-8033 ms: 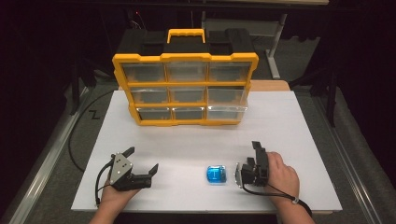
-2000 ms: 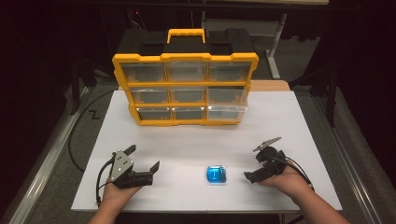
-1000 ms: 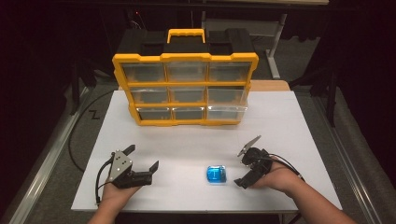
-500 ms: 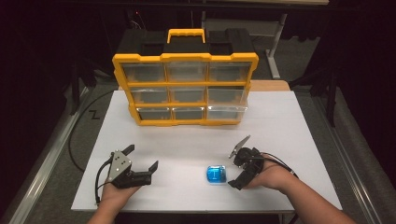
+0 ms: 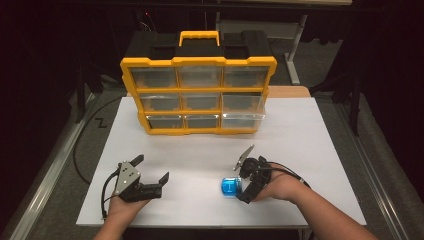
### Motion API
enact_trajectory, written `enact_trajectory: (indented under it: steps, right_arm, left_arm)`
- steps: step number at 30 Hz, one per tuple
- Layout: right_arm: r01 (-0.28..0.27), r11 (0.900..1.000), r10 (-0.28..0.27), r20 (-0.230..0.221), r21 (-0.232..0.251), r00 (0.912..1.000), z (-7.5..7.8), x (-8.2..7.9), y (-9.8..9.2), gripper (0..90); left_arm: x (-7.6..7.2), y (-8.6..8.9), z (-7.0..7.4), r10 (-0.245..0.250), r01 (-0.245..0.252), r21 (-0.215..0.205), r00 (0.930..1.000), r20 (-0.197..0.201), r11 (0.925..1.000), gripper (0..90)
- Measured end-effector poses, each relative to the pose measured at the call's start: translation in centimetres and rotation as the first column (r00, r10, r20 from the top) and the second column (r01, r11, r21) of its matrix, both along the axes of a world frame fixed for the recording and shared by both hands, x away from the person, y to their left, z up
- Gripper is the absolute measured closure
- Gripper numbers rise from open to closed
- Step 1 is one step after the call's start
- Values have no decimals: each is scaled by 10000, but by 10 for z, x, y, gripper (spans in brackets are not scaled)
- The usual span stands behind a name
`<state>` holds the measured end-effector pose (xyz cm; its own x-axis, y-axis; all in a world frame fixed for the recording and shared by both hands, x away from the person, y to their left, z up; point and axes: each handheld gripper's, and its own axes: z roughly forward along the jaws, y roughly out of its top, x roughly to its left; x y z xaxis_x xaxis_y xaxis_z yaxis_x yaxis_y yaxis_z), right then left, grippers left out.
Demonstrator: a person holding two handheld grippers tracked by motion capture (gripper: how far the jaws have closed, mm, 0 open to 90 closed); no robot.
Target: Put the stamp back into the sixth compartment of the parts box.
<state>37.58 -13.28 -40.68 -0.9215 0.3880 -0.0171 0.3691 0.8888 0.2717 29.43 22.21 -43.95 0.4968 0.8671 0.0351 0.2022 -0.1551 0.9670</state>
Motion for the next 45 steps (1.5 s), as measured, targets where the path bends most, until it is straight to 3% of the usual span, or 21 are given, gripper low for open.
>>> enact_trajectory:
  steps: [13, 21, 36, 41, 45]
  right_arm:
    - [-984, 9944, 984, -32, -389, 9951, -4, 1, 19, 22]
    - [-1269, 9901, 1268, -57, -600, 9919, -5, 3, 28, 57]
    - [-1783, 9793, 1772, -201, -954, 9840, -3, 5, 41, 199]
    - [-1963, 9760, 1953, -201, -941, 9805, -4, 6, 42, 230]
    - [-2098, 9741, 2084, -243, -846, 9777, -2, 5, 42, 309]
  left_arm:
    - [0, 1, 0, -24, 24, -20, 10000, 16, 10000, 3]
    - [0, 2, 0, -21, 21, -38, 10000, 12, 10000, 3]
    - [0, 3, 1, -30, 31, -118, 10000, 13, 9999, 3]
    - [0, 3, 1, -22, 22, -127, 10000, 16, 9999, 3]
    - [-1, 3, 1, -2, 3, -167, 10000, 42, 9999, 3]
